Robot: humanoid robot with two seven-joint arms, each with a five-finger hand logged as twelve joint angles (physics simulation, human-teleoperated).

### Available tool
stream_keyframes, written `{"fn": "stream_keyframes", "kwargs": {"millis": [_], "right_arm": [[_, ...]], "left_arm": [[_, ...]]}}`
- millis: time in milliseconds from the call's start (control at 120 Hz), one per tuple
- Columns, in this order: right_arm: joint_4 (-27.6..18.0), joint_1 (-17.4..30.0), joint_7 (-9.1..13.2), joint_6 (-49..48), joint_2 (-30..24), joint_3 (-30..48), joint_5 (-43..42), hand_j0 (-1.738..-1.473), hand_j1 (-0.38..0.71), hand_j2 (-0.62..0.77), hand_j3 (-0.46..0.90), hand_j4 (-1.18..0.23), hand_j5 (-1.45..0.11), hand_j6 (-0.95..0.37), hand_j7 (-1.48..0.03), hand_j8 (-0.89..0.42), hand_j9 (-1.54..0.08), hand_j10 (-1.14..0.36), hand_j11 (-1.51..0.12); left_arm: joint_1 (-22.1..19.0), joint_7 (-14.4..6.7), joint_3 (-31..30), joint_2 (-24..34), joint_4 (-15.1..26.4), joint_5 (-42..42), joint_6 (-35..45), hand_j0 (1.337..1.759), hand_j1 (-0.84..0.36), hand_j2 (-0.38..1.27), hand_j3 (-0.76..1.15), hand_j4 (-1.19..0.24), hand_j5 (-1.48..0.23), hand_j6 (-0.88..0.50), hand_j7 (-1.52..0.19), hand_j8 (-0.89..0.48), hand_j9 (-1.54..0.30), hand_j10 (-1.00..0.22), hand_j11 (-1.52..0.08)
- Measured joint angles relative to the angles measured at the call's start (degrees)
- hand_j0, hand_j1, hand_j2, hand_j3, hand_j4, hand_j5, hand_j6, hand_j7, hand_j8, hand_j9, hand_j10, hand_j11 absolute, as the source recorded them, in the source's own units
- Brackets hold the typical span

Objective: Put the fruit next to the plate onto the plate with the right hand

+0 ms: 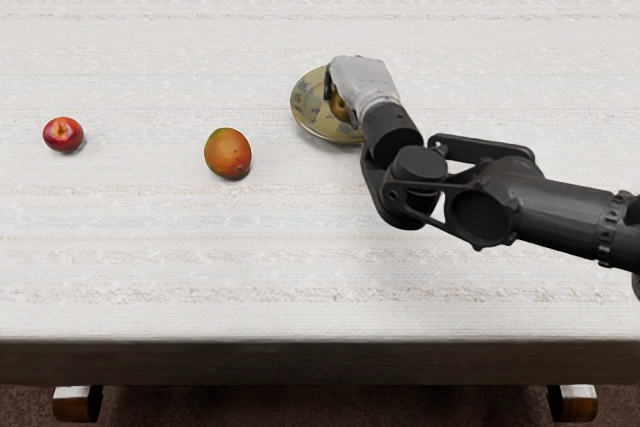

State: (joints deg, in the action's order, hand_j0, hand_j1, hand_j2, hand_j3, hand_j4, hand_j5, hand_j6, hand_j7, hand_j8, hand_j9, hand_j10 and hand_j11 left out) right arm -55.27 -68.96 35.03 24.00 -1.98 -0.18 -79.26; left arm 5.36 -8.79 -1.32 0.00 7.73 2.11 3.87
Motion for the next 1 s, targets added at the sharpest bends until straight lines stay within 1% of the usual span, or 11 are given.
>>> {"fn": "stream_keyframes", "kwargs": {"millis": [50, 108, 200, 242, 333, 458, 642, 758, 800, 892, 1000], "right_arm": [[1.86, 0.12, -0.01, 1.37, 0.75, -0.03, 0.08, -1.656, 0.06, 0.22, 0.0, -0.48, -0.75, -0.22, -0.67, -0.19, -0.7, -0.5, -0.71], [3.17, 0.13, -0.02, 2.33, 1.28, -0.05, 0.36, -1.657, -0.04, 0.16, 0.0, -0.36, -0.56, -0.17, -0.51, -0.14, -0.53, -0.38, -0.53], [4.08, 0.04, -0.03, 2.82, 1.69, -0.05, 1.45, -1.657, -0.15, 0.1, 0.0, -0.23, -0.36, -0.11, -0.32, -0.09, -0.34, -0.24, -0.34], [4.24, -0.42, -0.61, 1.12, 1.26, 0.05, 4.69, -1.657, -0.19, 0.09, 0.0, -0.19, -0.29, -0.09, -0.26, -0.08, -0.28, -0.2, -0.28], [3.56, -2.21, -5.13, -5.0, -2.6, 1.17, 12.99, -1.658, -0.25, 0.06, 0.0, -0.12, -0.19, -0.06, -0.17, -0.05, -0.18, -0.13, -0.18], [0.37, -3.02, -12.15, -15.5, -11.69, 6.52, 19.8, -1.658, -0.29, 0.03, 0.0, -0.07, -0.1, -0.03, -0.09, -0.03, -0.1, -0.07, -0.1], [-5.66, -2.88, -23.82, -31.67, -25.39, 10.02, 27.12, -1.658, -0.33, 0.01, 0.0, -0.03, -0.04, -0.02, -0.04, -0.01, -0.04, -0.03, -0.04], [-7.36, -2.36, -31.99, -42.13, -33.14, 10.67, 29.53, -1.658, -0.34, 0.01, 0.0, -0.02, -0.02, -0.01, -0.02, -0.01, -0.02, -0.02, -0.02], [-7.63, -2.23, -34.43, -45.83, -35.77, 10.78, 29.94, -1.658, -0.34, 0.01, 0.0, -0.01, -0.02, -0.01, -0.02, -0.01, -0.02, -0.01, -0.02], [-7.93, -1.95, -37.53, -52.21, -40.17, 10.9, 30.67, -1.658, -0.34, 0.01, 0.0, -0.01, -0.01, -0.01, -0.01, -0.01, -0.01, -0.01, -0.01], [-8.07, -1.86, -38.61, -55.86, -42.13, 10.95, 31.21, -1.658, -0.35, 0.0, 0.0, -0.01, -0.01, -0.01, -0.01, -0.01, -0.01, -0.01, -0.01]], "left_arm": [[0.0, 0.0, 0.0, 0.0, 0.0, 0.0, 0.0, 1.658, 0.33, 0.0, 0.0, -0.02, -0.02, -0.02, -0.02, -0.02, -0.02, -0.02, -0.02], [0.0, 0.0, 0.0, 0.0, 0.0, 0.0, 0.0, 1.658, 0.33, 0.0, 0.0, -0.02, -0.02, -0.02, -0.02, -0.02, -0.02, -0.02, -0.02], [0.0, 0.0, 0.0, 0.0, 0.0, 0.0, 0.0, 1.658, 0.33, 0.0, 0.0, -0.02, -0.02, -0.02, -0.02, -0.02, -0.02, -0.02, -0.02], [0.0, 0.0, 0.0, 0.0, 0.0, 0.0, 0.0, 1.658, 0.33, 0.0, 0.0, -0.02, -0.02, -0.02, -0.02, -0.02, -0.02, -0.02, -0.02], [0.0, 0.0, 0.0, 0.0, 0.0, 0.0, 0.0, 1.658, 0.33, 0.0, 0.0, -0.02, -0.02, -0.02, -0.02, -0.02, -0.02, -0.02, -0.02], [0.0, 0.0, 0.0, 0.0, 0.0, 0.0, 0.0, 1.658, 0.33, 0.0, 0.0, -0.02, -0.02, -0.02, -0.02, -0.02, -0.02, -0.02, -0.02], [0.0, 0.0, 0.01, 0.0, 0.0, 0.0, 0.0, 1.658, 0.33, 0.0, 0.0, -0.02, -0.02, -0.02, -0.02, -0.02, -0.02, -0.02, -0.02], [-0.02, 0.0, 0.01, 0.0, 0.0, 0.0, 0.0, 1.658, 0.33, 0.0, 0.0, -0.02, -0.02, -0.02, -0.02, -0.02, -0.02, -0.02, -0.02], [0.0, 0.0, 0.01, 0.0, 0.0, 0.0, 0.0, 1.658, 0.33, 0.0, 0.0, -0.02, -0.02, -0.02, -0.02, -0.02, -0.02, -0.02, -0.02], [0.0, 0.0, 0.01, 0.0, 0.0, 0.0, 0.0, 1.658, 0.33, 0.0, 0.0, -0.02, -0.02, -0.02, -0.02, -0.02, -0.02, -0.02, -0.02], [0.27, 0.0, -0.03, 0.0, 0.29, 0.14, -0.08, 1.658, 0.33, 0.0, 0.0, -0.02, -0.02, -0.02, -0.02, -0.02, -0.02, -0.02, -0.02]]}}
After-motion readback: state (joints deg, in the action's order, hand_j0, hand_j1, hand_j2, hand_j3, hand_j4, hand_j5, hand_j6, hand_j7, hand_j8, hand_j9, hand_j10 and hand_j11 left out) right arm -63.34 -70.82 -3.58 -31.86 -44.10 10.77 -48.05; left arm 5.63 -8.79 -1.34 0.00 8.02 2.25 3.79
